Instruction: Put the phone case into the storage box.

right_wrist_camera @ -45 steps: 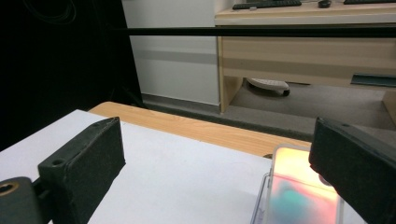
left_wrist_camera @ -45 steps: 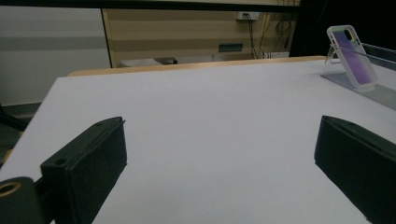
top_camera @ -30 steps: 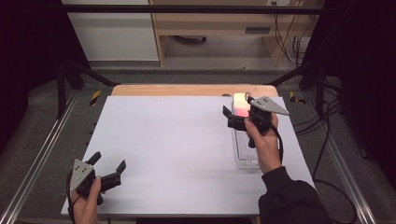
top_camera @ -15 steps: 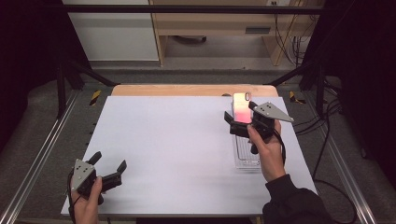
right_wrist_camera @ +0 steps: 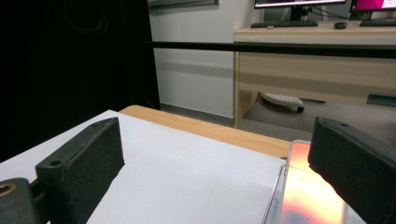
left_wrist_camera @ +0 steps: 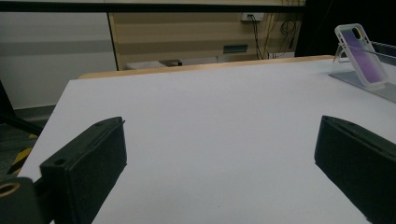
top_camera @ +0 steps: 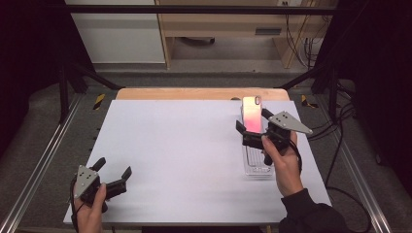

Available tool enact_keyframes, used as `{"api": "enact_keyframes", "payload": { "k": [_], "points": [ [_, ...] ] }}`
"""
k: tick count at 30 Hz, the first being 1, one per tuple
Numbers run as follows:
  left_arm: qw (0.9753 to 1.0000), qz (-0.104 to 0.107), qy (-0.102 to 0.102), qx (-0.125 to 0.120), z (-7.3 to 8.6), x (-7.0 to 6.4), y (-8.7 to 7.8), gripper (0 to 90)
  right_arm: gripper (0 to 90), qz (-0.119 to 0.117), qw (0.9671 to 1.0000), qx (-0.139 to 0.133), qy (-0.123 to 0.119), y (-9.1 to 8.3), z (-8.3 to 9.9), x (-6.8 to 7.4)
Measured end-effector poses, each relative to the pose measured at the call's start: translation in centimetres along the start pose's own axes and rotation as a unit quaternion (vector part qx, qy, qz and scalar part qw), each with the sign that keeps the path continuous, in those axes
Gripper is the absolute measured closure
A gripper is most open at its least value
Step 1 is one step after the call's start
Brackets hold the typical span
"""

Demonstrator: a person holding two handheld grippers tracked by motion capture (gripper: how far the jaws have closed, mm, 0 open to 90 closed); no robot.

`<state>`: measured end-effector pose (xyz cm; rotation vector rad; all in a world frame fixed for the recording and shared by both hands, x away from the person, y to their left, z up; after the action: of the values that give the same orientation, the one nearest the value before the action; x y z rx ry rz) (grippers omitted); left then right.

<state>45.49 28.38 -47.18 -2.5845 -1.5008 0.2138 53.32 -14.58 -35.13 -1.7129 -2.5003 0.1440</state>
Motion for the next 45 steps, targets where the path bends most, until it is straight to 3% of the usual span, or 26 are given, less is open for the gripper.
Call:
{"api": "enact_keyframes", "payload": {
  "k": [19, 27, 34, 45],
  "points": [
    [1.0000, 0.003, 0.000, -0.005, -0.1, 0.3, -0.3, 1.7, 3.4, 0.010, 0.9999, -0.006, -0.005, -3.1, 0.9, -1.1],
    [0.9999, 0.010, 0.001, -0.008, -0.2, 0.1, -0.3, 1.9, 3.5, 0.016, 0.9998, -0.009, 0.000, -4.6, 1.1, -2.1],
    [0.9999, 0.004, 0.009, -0.003, -0.2, 0.1, -0.3, 1.7, 3.6, 0.027, 0.9994, -0.019, 0.010, -5.7, 0.9, -3.3],
    [0.9999, 0.009, 0.009, -0.005, -0.2, 0.1, -0.4, 1.7, 3.6, 0.040, 0.9990, -0.022, 0.004, -7.1, 1.5, -4.8]
  ]
}}
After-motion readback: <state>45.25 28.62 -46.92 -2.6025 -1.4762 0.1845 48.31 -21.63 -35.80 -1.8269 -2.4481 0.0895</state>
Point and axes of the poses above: each handheld gripper's, and its own axes: y roughly forward along the jaws, z roughly out of its underside, x roughly to its left, the point moved 7 cm from there along y, roughly forward along the jaws, and after that the axes turned 9 degrees about z, right-handed, at the moved point
